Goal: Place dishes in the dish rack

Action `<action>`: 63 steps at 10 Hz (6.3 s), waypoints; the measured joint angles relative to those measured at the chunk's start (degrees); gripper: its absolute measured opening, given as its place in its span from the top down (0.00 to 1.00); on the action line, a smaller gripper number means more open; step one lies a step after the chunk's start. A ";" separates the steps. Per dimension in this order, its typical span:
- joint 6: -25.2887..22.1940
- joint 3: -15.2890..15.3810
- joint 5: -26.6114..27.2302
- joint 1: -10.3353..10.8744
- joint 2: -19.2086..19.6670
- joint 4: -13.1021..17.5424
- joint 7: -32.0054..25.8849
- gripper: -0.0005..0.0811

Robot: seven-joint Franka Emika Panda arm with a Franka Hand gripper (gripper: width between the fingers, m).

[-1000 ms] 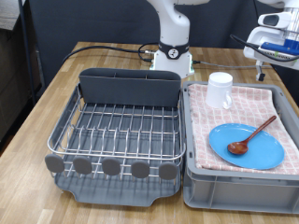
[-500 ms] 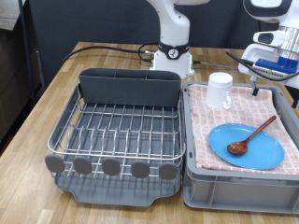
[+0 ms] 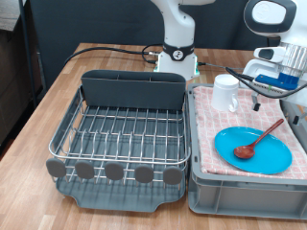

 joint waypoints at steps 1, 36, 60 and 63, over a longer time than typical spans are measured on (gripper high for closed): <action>0.65 -0.39 -0.74 0.01 0.81 0.13 0.89 0.01; -17.17 0.01 23.83 0.63 -15.48 -1.45 -10.18 0.88; -18.20 -21.55 37.30 -2.11 -43.21 -31.59 6.27 0.89; -16.84 -26.42 41.01 -1.96 -43.22 -31.94 0.13 0.89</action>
